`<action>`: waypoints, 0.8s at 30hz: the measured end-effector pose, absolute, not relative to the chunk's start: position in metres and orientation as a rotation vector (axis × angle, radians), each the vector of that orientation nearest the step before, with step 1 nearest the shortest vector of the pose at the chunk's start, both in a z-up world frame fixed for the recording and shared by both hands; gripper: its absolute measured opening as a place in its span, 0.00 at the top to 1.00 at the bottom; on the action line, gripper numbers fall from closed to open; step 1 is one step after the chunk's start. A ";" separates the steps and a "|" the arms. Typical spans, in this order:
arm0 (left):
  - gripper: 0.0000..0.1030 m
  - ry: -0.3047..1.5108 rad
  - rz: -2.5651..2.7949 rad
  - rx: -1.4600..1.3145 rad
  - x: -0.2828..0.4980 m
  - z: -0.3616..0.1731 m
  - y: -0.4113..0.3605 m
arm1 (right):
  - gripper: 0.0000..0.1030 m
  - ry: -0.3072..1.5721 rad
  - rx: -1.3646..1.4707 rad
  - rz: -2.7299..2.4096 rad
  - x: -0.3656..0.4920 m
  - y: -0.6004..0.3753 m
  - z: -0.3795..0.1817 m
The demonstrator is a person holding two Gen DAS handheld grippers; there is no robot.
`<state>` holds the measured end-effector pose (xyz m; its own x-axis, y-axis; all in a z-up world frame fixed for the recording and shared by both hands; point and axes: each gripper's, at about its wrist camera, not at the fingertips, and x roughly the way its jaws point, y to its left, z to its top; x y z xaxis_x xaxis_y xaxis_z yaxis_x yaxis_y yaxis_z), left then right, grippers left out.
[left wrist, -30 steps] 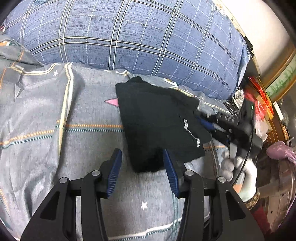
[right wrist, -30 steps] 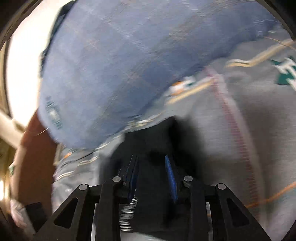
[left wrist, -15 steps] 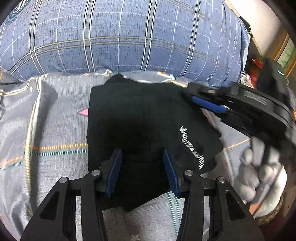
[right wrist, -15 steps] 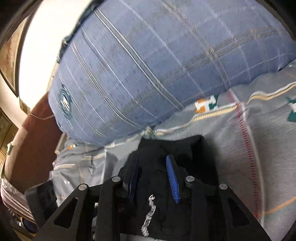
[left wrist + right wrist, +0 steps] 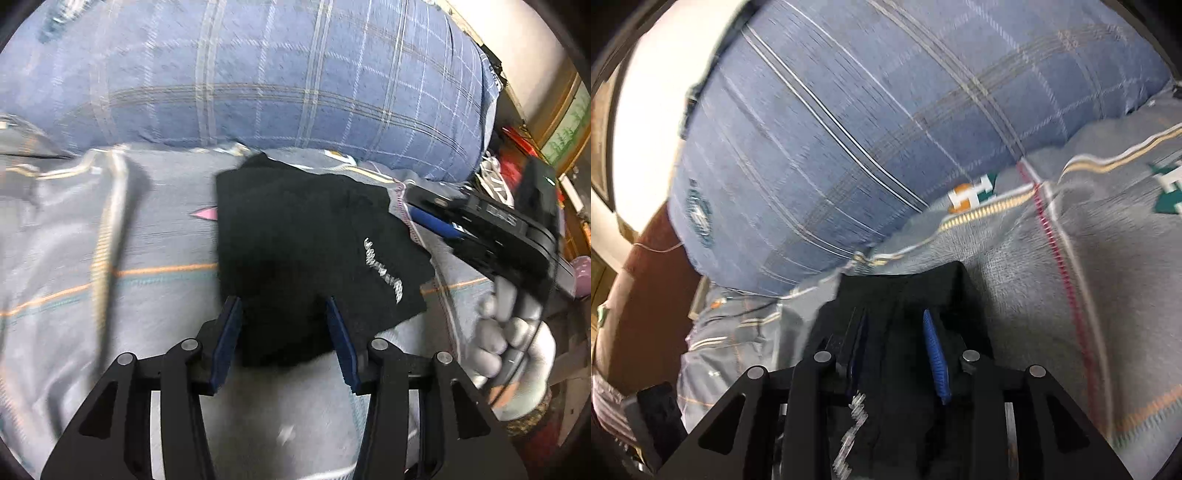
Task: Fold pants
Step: 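Withdraw both grippers from the folded black pants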
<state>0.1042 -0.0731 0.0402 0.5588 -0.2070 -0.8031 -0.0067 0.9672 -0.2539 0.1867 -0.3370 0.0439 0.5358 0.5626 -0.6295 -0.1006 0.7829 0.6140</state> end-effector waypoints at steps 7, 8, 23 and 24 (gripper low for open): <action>0.49 0.919 0.107 -0.163 0.042 0.046 -0.063 | 0.57 0.852 0.483 0.355 0.089 -0.337 0.060; 0.49 0.914 0.133 -0.134 0.035 0.045 -0.065 | 0.57 0.850 0.480 0.340 0.077 -0.337 0.059; 0.49 0.818 0.129 -0.033 -0.008 0.060 -0.078 | 0.57 0.910 0.312 0.351 0.009 -0.285 0.049; 0.49 0.818 0.131 -0.035 -0.009 0.060 -0.078 | 0.57 0.909 0.310 0.352 0.008 -0.284 0.049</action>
